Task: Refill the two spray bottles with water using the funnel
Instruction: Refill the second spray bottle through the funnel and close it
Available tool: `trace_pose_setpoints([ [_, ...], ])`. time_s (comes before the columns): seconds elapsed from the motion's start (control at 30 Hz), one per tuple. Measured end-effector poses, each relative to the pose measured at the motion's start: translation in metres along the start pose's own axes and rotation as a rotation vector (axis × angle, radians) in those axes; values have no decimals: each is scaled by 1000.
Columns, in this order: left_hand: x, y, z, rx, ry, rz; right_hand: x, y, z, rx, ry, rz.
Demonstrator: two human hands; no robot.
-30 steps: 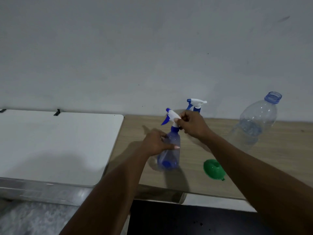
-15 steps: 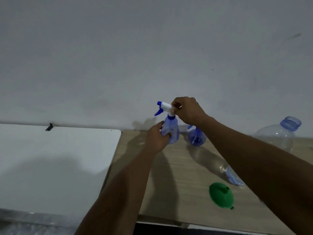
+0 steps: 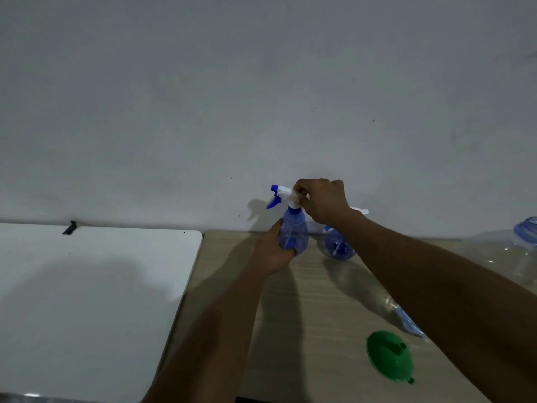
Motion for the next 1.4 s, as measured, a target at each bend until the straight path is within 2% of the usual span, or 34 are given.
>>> trace_pose_setpoints([
  [0.13, -2, 8, -6, 30, 5, 25, -6, 9, -5, 57, -34, 23],
  [0.27, -6, 5, -8, 132, 131, 2, -18, 28, -24, 219, 180, 31],
  [0.33, -13, 1, -2, 122, 175, -58, -26, 42, -24, 152, 95, 104],
  [0.4, -24, -3, 11, 119, 179, -90, -34, 55, -18, 18, -106, 223],
  [0.47, -68, 18, 42, 146, 91, -52, -94, 72, -32, -67, -235, 317],
  [0.53, -77, 20, 56, 162, 13, -48, -102, 83, -22, -59, -234, 294],
  [0.77, -76, 40, 54, 265, -30, 124, -101, 61, -24, -12, -244, 195],
  [1.03, -126, 30, 65, 191, 3, 84, -163, 13, -14, 67, -301, 51],
  [1.17, -149, 10, 76, 257, -34, 30, -190, -3, 5, 55, -329, 17],
  [1.4, -164, -5, 80, 268, 7, -66, -215, -17, 23, 79, -238, -43],
])
Point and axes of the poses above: each hand's wrist, its own x-axis towards the middle knuckle, its own z-axis out of the palm, y = z × x, the point moved 3 cm from there along x, towards the middle knuckle, and after that the axes turned 12 degrees about x, right-handed, at the moved point
